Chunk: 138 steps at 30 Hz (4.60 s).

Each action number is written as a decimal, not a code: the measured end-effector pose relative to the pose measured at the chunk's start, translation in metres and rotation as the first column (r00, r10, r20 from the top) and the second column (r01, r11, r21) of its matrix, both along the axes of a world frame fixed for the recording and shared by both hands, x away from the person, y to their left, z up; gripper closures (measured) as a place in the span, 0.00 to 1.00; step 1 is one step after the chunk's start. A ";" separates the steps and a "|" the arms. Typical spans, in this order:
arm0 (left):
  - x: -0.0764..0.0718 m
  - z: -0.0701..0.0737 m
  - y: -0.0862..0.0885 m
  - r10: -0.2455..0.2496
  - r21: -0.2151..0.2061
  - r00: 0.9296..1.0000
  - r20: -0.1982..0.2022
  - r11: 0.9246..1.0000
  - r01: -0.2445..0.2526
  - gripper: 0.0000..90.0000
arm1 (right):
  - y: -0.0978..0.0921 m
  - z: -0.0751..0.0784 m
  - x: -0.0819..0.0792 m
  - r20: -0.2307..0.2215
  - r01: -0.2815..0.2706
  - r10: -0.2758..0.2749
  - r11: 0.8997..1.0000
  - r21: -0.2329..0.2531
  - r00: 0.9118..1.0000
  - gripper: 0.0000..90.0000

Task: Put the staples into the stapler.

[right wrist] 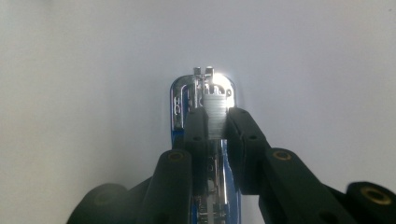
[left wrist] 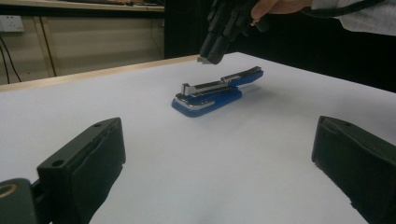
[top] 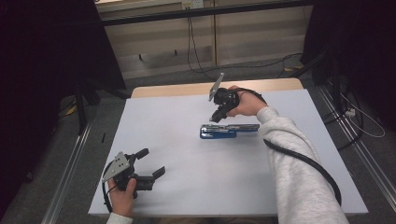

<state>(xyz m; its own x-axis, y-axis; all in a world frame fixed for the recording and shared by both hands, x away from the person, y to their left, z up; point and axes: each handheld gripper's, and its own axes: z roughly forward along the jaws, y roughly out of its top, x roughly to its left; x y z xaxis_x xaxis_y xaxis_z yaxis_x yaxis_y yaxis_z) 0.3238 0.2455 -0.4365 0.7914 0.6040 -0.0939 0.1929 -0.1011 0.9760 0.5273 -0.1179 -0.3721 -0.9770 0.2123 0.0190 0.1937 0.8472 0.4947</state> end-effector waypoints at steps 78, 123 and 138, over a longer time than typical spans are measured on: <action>-0.002 0.000 0.001 -0.015 0.016 1.000 -0.004 1.000 0.015 0.03 | 0.023 -0.029 0.005 -0.026 -0.017 0.018 0.999 0.032 1.000 0.87; 0.003 -0.001 -0.002 -0.010 0.026 1.000 -0.028 1.000 0.010 0.03 | -0.009 -0.026 -0.010 -0.021 0.098 -0.096 0.982 0.161 0.995 0.54; 0.020 0.000 -0.026 -0.032 0.068 0.992 -0.125 0.997 0.041 0.03 | -0.052 -0.036 -0.030 -0.017 0.271 -0.275 0.931 0.245 0.961 0.22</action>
<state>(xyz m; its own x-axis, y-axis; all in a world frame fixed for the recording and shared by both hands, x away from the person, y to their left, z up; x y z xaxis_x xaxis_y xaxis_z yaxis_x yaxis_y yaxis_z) 0.3436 0.2190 -0.4361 0.7982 0.5834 -0.1501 0.3062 -0.1783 0.9351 0.4970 -0.1700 -0.4079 -0.8825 0.4621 0.0868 0.3902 0.6166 0.6838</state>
